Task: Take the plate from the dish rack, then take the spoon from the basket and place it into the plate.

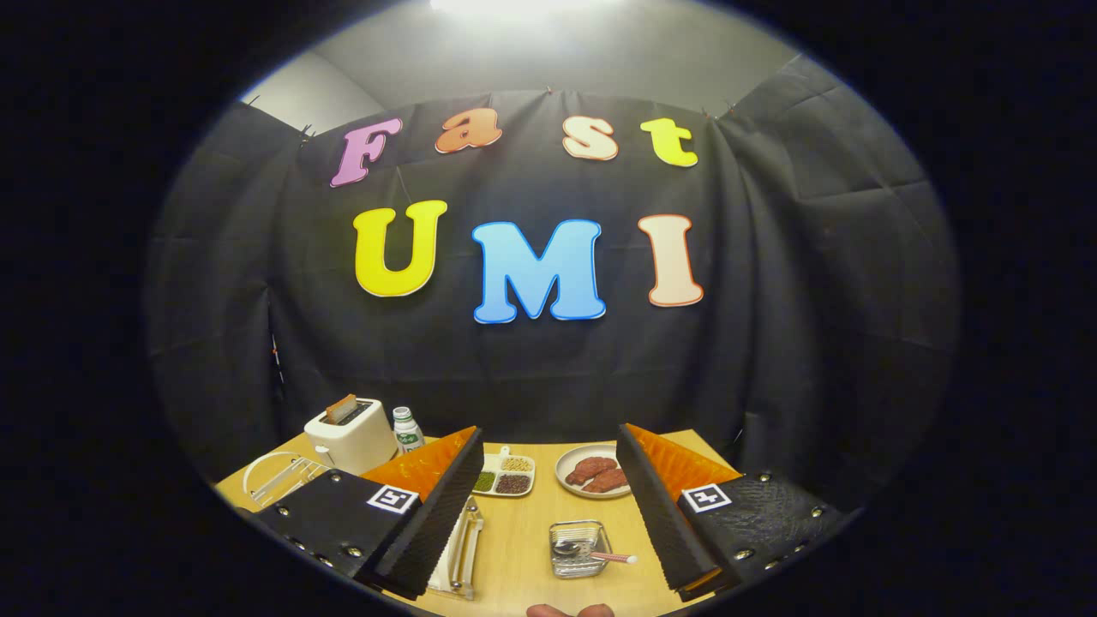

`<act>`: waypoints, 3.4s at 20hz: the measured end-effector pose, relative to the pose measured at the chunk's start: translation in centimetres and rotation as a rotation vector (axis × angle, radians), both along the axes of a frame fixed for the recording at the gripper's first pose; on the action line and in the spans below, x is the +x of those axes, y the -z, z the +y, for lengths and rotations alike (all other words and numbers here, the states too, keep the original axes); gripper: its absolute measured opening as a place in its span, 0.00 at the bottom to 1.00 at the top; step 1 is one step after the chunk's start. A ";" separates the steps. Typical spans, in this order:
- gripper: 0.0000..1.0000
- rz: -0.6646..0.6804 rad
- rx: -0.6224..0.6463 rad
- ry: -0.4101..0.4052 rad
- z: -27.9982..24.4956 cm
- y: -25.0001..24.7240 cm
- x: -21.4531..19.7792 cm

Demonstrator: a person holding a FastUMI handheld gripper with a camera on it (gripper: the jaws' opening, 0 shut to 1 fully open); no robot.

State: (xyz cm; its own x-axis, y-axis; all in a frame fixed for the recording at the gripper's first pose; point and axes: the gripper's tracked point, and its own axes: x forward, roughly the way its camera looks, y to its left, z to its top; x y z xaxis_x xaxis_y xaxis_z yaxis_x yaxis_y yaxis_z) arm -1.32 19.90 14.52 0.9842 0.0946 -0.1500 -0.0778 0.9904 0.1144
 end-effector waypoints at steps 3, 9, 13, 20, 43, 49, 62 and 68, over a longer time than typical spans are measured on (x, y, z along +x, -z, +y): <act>0.96 0.137 0.048 -0.052 3.2 1.6 0.7; 0.96 0.431 0.102 -0.193 9.8 4.9 1.3; 0.96 0.544 0.073 -0.246 12.8 6.7 1.5; 0.97 0.718 0.044 -0.258 16.6 11.0 2.3; 0.31 0.937 -0.303 -0.081 19.5 17.1 3.8; 0.31 0.881 -0.239 -0.125 17.9 12.8 2.8; 0.31 0.799 -0.034 -0.212 6.5 5.9 -6.9; 0.31 0.800 0.113 -0.243 1.8 7.4 -11.3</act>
